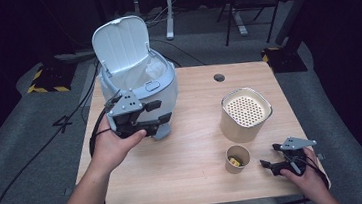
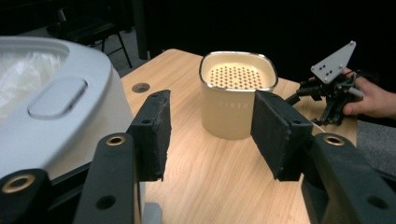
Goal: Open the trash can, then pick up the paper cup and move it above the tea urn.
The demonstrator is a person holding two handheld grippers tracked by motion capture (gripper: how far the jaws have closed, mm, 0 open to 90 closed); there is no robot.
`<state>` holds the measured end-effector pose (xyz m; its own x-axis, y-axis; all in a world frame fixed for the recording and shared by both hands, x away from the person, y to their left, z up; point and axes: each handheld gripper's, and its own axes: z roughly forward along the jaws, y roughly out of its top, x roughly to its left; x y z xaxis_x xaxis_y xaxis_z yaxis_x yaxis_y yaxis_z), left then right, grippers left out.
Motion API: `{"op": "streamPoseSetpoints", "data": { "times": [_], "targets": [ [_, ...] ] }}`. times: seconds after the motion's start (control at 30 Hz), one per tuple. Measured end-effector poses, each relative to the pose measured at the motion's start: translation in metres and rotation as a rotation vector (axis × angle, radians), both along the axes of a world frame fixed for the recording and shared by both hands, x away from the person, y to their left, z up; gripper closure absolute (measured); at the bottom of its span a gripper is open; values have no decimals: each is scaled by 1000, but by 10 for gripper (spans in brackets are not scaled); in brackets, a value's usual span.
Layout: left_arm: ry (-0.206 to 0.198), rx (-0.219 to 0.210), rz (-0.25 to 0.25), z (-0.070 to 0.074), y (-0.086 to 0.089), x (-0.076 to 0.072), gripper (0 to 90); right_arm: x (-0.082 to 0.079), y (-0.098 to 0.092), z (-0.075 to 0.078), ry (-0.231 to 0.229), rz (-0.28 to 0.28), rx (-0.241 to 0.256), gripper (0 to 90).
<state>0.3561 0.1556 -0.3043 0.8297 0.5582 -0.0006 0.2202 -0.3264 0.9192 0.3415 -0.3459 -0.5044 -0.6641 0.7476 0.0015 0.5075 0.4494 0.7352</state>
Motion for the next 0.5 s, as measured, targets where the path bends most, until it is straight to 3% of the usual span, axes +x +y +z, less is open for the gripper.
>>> {"op": "streamPoseSetpoints", "data": {
  "times": [0.23,0.47,0.5],
  "targets": [
    [28,8,29,-27,8,-13,416,0,0,0,0,0,0,140],
    [58,34,53,-67,11,-24,389,0,0,0,-1,0,-4,148],
    [58,34,53,-67,11,-24,386,0,0,0,-1,0,-4,148]
  ]
}}
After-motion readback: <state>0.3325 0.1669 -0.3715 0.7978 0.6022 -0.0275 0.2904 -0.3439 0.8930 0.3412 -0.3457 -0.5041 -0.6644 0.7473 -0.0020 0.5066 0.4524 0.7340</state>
